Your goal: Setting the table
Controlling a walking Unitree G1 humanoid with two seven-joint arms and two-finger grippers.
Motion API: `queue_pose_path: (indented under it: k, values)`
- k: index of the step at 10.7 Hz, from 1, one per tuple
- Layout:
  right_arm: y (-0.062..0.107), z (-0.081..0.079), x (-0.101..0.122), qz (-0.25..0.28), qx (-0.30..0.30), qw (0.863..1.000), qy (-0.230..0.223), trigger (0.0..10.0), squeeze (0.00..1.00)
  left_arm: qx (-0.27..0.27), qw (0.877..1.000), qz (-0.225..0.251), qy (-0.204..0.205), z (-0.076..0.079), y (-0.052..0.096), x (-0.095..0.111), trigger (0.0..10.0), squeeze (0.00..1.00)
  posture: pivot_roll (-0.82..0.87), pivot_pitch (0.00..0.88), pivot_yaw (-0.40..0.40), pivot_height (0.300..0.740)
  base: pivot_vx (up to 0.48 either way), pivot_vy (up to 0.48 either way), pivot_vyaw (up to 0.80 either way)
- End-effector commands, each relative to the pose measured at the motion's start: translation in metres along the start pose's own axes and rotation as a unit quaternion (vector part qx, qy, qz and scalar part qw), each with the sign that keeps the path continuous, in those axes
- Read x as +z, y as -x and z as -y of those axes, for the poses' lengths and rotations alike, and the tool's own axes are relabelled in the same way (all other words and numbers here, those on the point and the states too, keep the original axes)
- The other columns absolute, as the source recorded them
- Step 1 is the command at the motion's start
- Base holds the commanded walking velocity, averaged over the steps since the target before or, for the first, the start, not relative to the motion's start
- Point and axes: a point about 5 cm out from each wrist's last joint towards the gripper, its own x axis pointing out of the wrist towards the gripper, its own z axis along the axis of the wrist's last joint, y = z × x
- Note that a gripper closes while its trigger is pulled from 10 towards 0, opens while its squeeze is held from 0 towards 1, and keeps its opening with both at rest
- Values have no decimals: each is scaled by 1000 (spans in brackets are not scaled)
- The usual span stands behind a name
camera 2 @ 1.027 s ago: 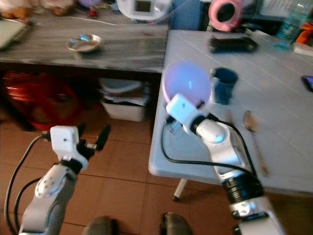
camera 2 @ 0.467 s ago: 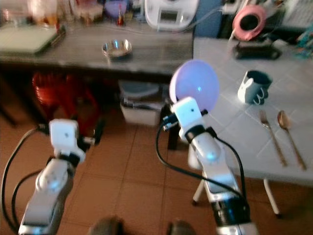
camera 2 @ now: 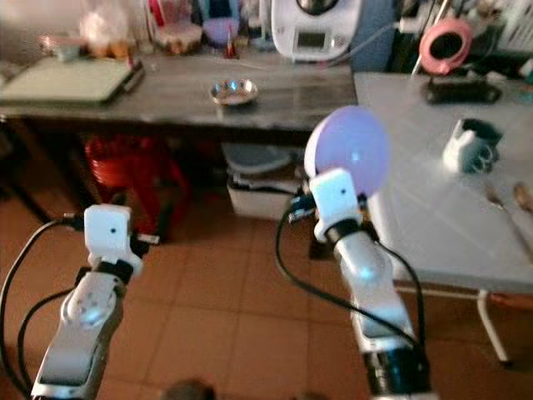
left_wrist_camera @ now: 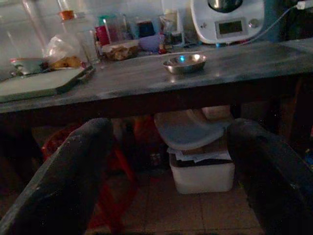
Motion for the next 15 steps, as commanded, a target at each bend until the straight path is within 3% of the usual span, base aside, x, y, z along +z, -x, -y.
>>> queue_pose_path:
  k: [1, 15]
  values:
    - [-3, -6, 10, 18, 10, 1000, -5, 10000, 0, 15, 1000, -7, -10, -7, 1, -2, 10000, 0, -1, 31, 28, 740, 398, 270, 0]
    - [-9, -13, 15, 29, 35, 999, 5, 10000, 0, -6, 1000, 10, -1, 5, -1, 2, 10000, 0, -6, 28, 27, 740, 472, 0, 0]
